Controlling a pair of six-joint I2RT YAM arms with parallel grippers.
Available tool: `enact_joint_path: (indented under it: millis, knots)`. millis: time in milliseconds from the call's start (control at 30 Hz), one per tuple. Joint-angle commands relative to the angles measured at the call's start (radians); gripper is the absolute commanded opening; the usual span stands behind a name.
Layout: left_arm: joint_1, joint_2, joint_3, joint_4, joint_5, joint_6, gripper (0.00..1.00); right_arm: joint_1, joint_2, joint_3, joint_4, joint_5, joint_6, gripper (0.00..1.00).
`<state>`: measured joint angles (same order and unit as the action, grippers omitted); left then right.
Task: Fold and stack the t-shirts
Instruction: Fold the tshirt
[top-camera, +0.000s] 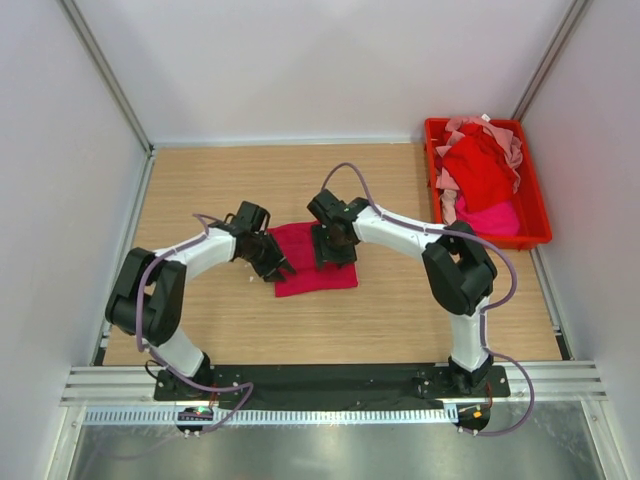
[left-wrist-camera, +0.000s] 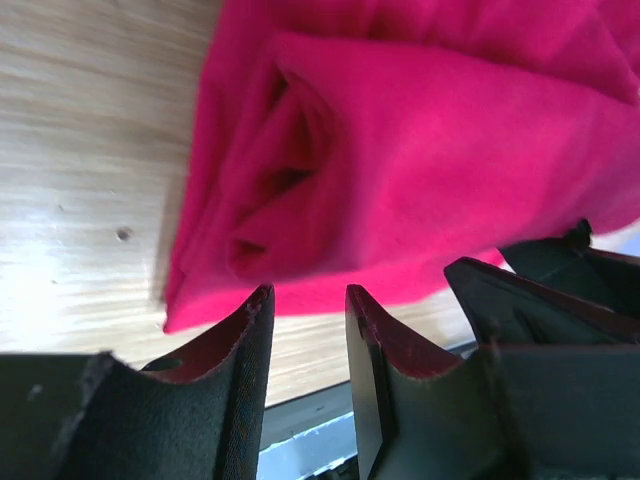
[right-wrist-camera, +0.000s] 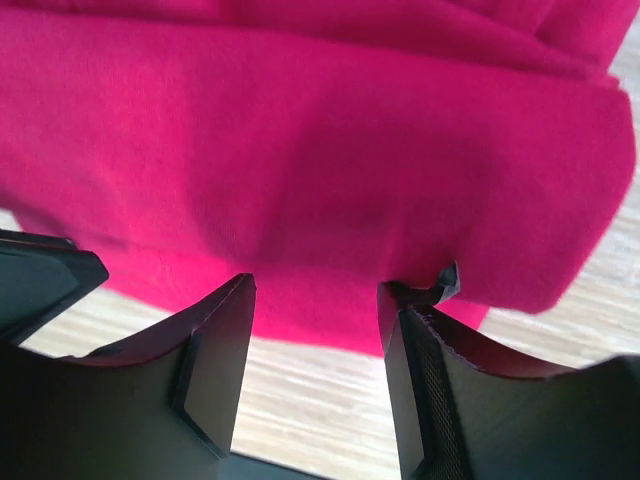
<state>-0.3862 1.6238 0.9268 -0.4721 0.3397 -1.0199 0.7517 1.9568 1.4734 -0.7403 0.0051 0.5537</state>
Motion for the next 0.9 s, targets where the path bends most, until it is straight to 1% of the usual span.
enact_joint_path:
  millis: [0,200,300,533,633,667,767,800,833,867]
  knots:
    - [-0.003,0.036,0.037,0.024,-0.047,-0.017,0.36,0.023,0.019,0.071,-0.013,0.087,0.017,0.58]
    - [-0.013,0.041,0.052,-0.022,-0.070,0.012,0.35,0.044,0.037,0.081,-0.025,0.133,0.052,0.57]
    - [-0.022,0.044,0.058,-0.043,-0.087,0.026,0.34,0.051,0.044,0.074,-0.001,0.176,0.072,0.60]
    - [-0.046,0.114,0.090,-0.140,-0.129,0.040,0.33,0.055,0.091,0.139,0.074,0.331,0.124,0.64]
    - [-0.049,0.139,0.096,-0.157,-0.143,0.047,0.33,0.054,0.155,0.260,0.059,0.407,0.111,0.67]
    - [-0.051,0.140,0.093,-0.160,-0.146,0.049,0.33,0.046,0.183,0.342,0.049,0.427,0.107,0.68]
    - [-0.054,0.136,0.089,-0.165,-0.156,0.055,0.33,0.029,0.229,0.496,0.029,0.440,0.071,0.72]
    - [-0.056,0.136,0.090,-0.168,-0.157,0.058,0.33,0.023,0.244,0.539,0.001,0.440,0.062,0.73]
    - [-0.056,0.133,0.093,-0.174,-0.157,0.063,0.33,0.018,0.261,0.624,-0.022,0.443,0.052,0.74]
    - [-0.056,0.125,0.096,-0.172,-0.160,0.067,0.33,0.002,0.278,0.657,-0.040,0.429,0.039,0.74]
